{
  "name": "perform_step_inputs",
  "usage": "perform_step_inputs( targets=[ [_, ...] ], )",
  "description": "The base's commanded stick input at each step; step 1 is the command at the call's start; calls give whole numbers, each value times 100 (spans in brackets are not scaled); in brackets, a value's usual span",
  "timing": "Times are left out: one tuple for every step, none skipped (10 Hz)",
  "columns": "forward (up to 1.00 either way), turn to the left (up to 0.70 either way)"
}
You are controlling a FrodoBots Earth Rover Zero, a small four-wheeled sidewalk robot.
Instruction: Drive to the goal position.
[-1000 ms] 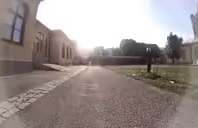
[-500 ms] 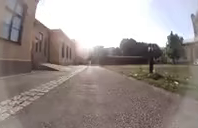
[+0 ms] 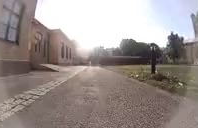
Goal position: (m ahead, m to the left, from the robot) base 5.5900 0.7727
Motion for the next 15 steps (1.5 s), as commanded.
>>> perform_step_inputs(
  targets=[
    [44,2],
    [44,2],
    [44,2],
    [44,2],
    [44,2],
    [44,2],
    [44,2],
    [44,2],
    [44,2],
    [44,2],
    [44,2],
    [44,2],
    [44,2],
    [44,2],
    [44,2]
  ],
)
